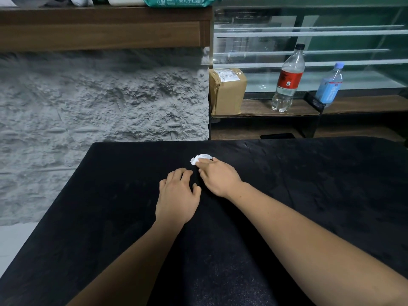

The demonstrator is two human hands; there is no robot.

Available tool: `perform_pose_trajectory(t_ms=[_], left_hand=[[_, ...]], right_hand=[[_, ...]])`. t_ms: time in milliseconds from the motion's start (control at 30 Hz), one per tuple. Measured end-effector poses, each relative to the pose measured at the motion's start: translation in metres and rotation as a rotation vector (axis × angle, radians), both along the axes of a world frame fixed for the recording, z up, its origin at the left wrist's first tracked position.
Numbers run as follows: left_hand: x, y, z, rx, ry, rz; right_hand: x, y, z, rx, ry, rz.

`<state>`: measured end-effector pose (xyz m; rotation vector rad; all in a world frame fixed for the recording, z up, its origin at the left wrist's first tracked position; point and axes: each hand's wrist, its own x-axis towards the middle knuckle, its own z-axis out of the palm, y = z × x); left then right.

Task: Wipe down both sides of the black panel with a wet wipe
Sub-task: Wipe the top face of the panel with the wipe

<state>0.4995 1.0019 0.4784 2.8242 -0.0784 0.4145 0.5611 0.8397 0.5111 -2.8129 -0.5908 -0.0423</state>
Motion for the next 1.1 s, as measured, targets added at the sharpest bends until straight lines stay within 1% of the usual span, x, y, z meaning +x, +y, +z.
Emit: perform_pose_trajectory(t_ms=[167,400,600,900,1033,1100], left_hand=[[0.001,-0.001,0.001,0.000,-0.003,0.001],[0.001,0.000,0.000,-0.010,-0.011,-0.003],[0.001,0.000,-0.001,-0.008,-0.006,-0.001],[0.002,-0.001,-0.002,0.001,-0.015,0.007],[0.003,-0.001,-0.002,0.005,-0.015,0.006],[0.003,-0.001,-0.002,0.009,-0.010,0.003]], right_hand=[[0.017,-0.025,0.003,-0.020,0.012,-0.066],[0.042,-0.071,0.003,-0.033,0.044,-0.242],[0.057,-0.077,0.002,-0.027,0.003,-0.313],[0.050,-0.023,0.009,0.031,-0.040,-0.222],[0.046,0.004,0.009,-0.004,-0.057,-0.152],[0.046,0.015,0.008,-0.018,-0.033,-0.127]])
